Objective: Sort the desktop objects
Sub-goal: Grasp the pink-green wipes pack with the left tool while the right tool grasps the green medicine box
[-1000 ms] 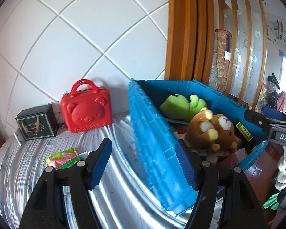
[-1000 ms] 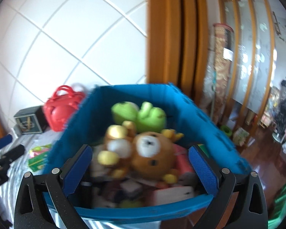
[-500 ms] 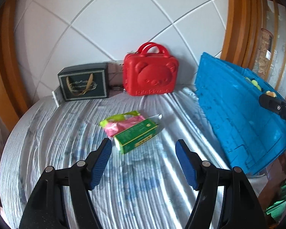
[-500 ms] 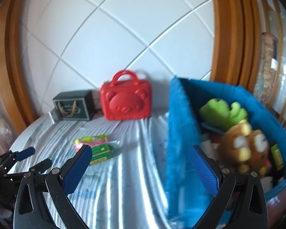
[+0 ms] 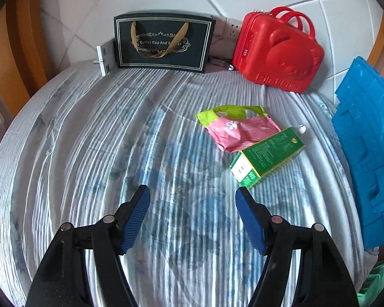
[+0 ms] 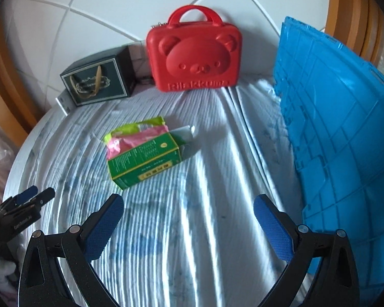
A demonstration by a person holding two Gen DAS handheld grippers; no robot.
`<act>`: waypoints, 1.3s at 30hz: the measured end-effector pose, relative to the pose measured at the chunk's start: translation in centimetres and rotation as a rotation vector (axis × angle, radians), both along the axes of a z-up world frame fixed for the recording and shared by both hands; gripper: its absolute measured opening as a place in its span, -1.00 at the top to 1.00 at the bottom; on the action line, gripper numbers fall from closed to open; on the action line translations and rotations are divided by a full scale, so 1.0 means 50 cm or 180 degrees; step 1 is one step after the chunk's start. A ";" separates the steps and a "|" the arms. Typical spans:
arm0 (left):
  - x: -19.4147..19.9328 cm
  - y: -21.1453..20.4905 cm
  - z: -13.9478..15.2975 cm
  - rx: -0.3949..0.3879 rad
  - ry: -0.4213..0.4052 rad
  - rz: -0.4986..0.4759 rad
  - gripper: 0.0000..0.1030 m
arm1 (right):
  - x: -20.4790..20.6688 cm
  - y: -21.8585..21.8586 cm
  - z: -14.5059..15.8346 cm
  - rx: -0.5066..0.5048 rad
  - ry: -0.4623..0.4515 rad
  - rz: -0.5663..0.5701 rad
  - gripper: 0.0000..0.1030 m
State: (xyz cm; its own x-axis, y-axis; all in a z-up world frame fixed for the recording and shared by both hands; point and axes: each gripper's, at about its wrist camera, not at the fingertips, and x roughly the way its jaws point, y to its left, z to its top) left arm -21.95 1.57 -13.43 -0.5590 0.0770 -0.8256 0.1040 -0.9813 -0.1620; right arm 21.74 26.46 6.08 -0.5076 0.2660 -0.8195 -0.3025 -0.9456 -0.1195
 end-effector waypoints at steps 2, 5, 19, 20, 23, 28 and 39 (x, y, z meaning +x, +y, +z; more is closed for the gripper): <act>-0.047 -0.009 -0.038 -0.0013 -0.0120 0.0021 -0.33 | -0.023 0.017 -0.022 0.0005 -0.0107 -0.0068 -1.00; -0.118 -0.009 -0.089 -0.0033 -0.0273 0.0014 -0.33 | -0.063 0.049 -0.046 -0.0029 -0.0213 -0.0178 -1.00; -0.187 0.171 -0.182 0.0416 -0.0469 -0.0864 -0.33 | -0.220 0.118 -0.198 -0.0386 -0.0468 -0.0466 -1.00; -0.178 0.188 -0.180 0.0463 -0.0475 -0.0946 -0.32 | -0.227 0.114 -0.204 -0.0422 -0.0482 -0.0465 -1.00; -0.163 0.201 -0.166 0.0442 -0.0455 -0.0995 -0.32 | -0.257 0.094 -0.224 -0.0486 -0.0525 -0.0455 -1.00; -0.169 0.139 -0.124 0.0147 -0.0298 -0.0746 -0.33 | -0.305 0.077 -0.277 -0.0538 -0.0715 -0.0468 -0.99; -0.327 0.191 -0.096 -0.0273 -0.0188 -0.1184 -0.33 | -0.268 0.184 -0.277 -0.0337 -0.0680 -0.0783 -0.31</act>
State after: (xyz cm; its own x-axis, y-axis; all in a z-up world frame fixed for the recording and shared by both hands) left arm -38.30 11.11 -18.21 -0.4571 0.1949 -0.8678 -0.2548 -0.9635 -0.0822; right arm 8.34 35.67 -7.77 -0.2526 0.2669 -0.9300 -0.5019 -0.8579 -0.1099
